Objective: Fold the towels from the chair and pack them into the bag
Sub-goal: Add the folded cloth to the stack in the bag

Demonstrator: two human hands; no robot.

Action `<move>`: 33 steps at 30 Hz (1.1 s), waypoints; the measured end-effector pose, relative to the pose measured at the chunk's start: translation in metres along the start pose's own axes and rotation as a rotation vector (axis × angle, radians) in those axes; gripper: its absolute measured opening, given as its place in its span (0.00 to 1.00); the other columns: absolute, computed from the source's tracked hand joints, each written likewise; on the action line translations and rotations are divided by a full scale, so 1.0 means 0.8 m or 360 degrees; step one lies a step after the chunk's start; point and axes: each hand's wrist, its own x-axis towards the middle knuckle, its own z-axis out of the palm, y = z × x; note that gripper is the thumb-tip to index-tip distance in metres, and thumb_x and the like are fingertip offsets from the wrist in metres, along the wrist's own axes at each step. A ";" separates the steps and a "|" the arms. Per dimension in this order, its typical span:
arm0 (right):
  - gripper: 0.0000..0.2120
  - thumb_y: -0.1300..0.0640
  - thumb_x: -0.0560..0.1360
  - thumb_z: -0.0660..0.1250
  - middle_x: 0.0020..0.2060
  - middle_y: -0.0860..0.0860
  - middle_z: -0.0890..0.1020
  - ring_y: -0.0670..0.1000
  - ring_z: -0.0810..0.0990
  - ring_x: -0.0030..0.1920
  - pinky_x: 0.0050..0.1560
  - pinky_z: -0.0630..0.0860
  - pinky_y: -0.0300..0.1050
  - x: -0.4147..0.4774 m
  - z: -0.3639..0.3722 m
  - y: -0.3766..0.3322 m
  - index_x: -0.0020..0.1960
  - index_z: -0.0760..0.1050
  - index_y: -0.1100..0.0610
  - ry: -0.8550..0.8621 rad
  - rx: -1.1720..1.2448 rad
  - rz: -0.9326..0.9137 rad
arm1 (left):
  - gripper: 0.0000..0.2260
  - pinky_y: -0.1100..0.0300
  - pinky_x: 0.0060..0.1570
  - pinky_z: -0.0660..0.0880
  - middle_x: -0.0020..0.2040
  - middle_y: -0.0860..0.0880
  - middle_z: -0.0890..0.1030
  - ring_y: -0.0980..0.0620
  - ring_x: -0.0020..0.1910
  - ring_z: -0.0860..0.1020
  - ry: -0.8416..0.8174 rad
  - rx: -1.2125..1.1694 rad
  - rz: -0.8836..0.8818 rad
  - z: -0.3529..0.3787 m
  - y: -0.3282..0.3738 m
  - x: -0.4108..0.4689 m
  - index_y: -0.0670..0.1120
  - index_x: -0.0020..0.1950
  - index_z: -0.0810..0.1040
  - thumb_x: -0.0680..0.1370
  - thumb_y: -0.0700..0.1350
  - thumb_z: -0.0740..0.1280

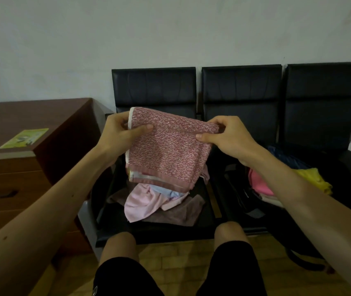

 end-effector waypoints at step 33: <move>0.14 0.53 0.73 0.73 0.50 0.56 0.86 0.55 0.85 0.51 0.52 0.81 0.49 -0.118 -0.028 0.242 0.56 0.81 0.59 0.0050 0.1312 0.1219 | 0.15 0.44 0.54 0.81 0.58 0.37 0.83 0.37 0.56 0.82 -0.0662 -0.0745 -0.1391 0.245 -0.140 -0.057 0.41 0.66 0.76 0.79 0.42 0.68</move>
